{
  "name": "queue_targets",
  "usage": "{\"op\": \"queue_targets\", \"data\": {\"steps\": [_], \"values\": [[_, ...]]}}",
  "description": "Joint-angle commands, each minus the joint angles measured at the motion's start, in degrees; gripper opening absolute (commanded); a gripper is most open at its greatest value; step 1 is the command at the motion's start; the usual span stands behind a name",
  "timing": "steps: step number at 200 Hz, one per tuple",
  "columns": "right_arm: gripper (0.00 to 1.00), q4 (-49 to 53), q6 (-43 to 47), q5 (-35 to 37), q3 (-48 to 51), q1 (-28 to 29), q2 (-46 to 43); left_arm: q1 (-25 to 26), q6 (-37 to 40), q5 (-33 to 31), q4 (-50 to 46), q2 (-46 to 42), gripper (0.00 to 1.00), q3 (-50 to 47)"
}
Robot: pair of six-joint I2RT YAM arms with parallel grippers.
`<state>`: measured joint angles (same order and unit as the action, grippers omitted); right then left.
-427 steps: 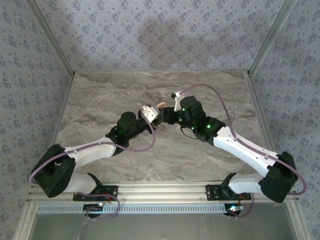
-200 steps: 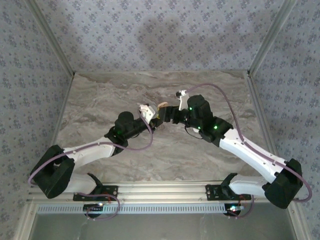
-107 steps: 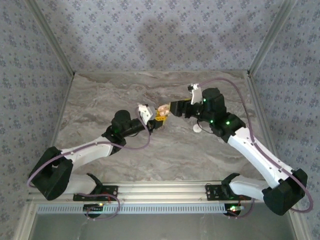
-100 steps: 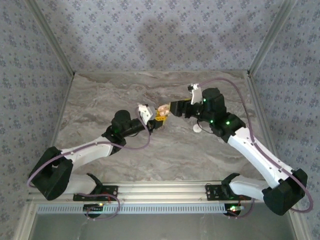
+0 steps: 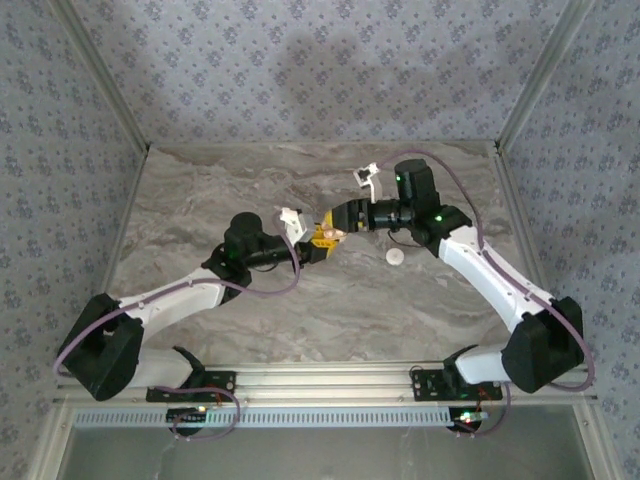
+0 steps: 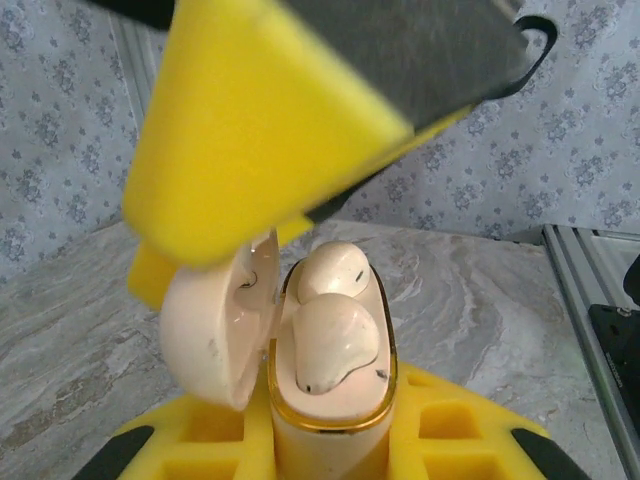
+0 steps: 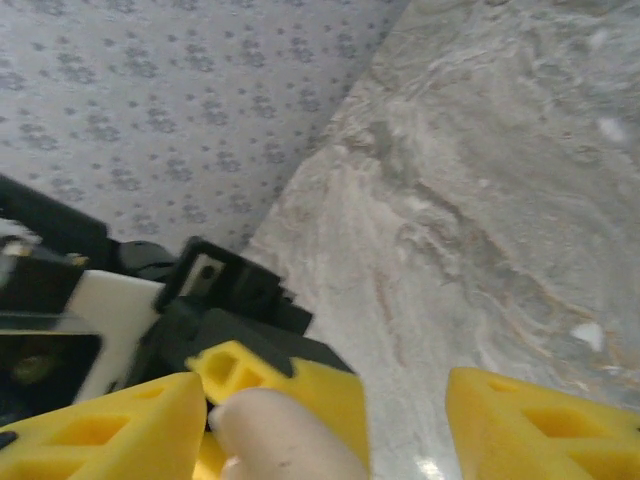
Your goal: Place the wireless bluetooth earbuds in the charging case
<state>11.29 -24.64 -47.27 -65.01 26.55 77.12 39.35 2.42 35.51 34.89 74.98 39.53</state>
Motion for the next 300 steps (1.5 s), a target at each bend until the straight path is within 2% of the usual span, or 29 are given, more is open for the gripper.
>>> {"op": "queue_targets", "data": {"steps": [1, 23, 39, 50, 56, 68, 92, 124, 151, 171, 192, 212, 217, 219, 222, 226, 228, 229, 232, 247, 267, 289, 300], "values": [[0.62, -6.0, -2.4, -7.7, 1.0, 0.0, -2.6, -1.1, -0.6, -0.6, -1.4, -0.9, 0.21, 2.4], [0.53, -9.8, -5.1, -9.1, 4.1, -0.9, -5.5, -2.3, -3.3, -0.6, -1.7, 0.0, 0.21, 2.6], [0.51, -10.0, -5.9, -8.8, 6.2, -2.0, -7.2, -2.8, -5.0, 0.0, -2.4, 1.0, 0.22, 3.1], [0.51, -8.0, -5.7, -5.6, 7.2, -3.0, -8.1, -3.0, -6.3, -0.3, -4.3, 2.1, 0.23, 4.2], [0.52, -6.1, -5.3, -2.5, 7.4, -3.7, -8.5, -3.1, -7.0, -0.2, -6.5, 3.0, 0.24, 5.3], [0.6, -0.4, -4.7, 4.8, 7.4, -5.5, -8.7, -3.1, -8.0, 0.4, -13.0, 5.5, 0.25, 8.7], [0.62, 7.6, -6.8, 16.8, 8.4, -10.1, -7.5, -3.2, -11.5, 3.0, -25.1, 12.6, 0.25, 16.1], [0.65, 9.8, -8.6, 22.9, 12.1, -15.7, -6.9, -3.3, -16.0, 5.3, -40.3, 22.1, 0.24, 24.2], [0.67, 12.6, -5.4, 27.1, 12.9, -17.2, -5.9, -3.2, -17.0, 6.5, -51.9, 30.0, 0.24, 30.3], [0.69, 12.3, -2.8, 29.9, 14.0, -18.1, -5.7, -3.3, -16.7, 6.1, -57.7, 34.3, 0.25, 32.8], [0.72, 9.3, -1.0, 30.6, 15.8, -20.3, -5.7, -4.1, -16.9, 4.9, -61.6, 37.0, 0.31, 34.3], [0.78, 5.8, 1.1, 32.8, 17.4, -22.3, -5.8, -5.4, -16.8, 1.1, -63.9, 37.4, 0.44, 34.8], [0.86, 4.9, 1.8, 33.7, 17.9, -22.8, -5.8, -5.9, -16.7, 0.0, -64.2, 37.2, 0.5, 34.8], [0.97, 4.6, 2.1, 34.1, 18.1, -23.0, -5.8, -6.0, -16.7, -0.5, -64.3, 37.1, 0.52, 34.8], [1.0, 4.1, 2.5, 34.8, 18.3, -23.3, -5.8, -6.3, -16.7, -1.1, -64.5, 36.9, 0.57, 34.8], [1.0, 3.6, 3.0, 35.7, 18.5, -23.8, -5.9, -6.7, -16.7, -1.9, -64.6, 36.6, 0.69, 34.7], [1.0, 3.4, 3.3, 36.1, 18.7, -24.0, -5.9, -7.0, -16.7, -2.4, -64.8, 36.4, 0.88, 34.7], [1.0, 3.4, 3.5, 36.3, 18.8, -24.2, -6.0, -7.1, -16.7, -2.5, -64.8, 36.4, 0.94, 34.7], [1.0, 2.8, 4.1, 37.2, 19.1, -24.5, -6.1, -7.4, -16.6, -3.4, -65.1, 36.0, 0.99, 34.7], [1.0, -0.8, 7.3, 42.4, 21.4, -26.1, -7.1, -9.3, -16.3, -8.2, -65.5, 33.6, 1.0, 34.2], [1.0, -10.8, 11.9, 47.7, 28.2, -27.9, -9.1, -11.5, -15.9, -15.5, -63.7, 27.9, 1.0, 32.1], [1.0, -22.0, 15.5, 50.6, 35.1, -30.3, -9.7, -13.2, -13.5, -29.2, -59.7, 18.9, 1.0, 28.0], [1.0, -27.2, 17.0, 49.6, 38.0, -31.7, -8.5, -13.9, -11.8, -35.8, -55.4, 13.5, 1.0, 24.2]]}}
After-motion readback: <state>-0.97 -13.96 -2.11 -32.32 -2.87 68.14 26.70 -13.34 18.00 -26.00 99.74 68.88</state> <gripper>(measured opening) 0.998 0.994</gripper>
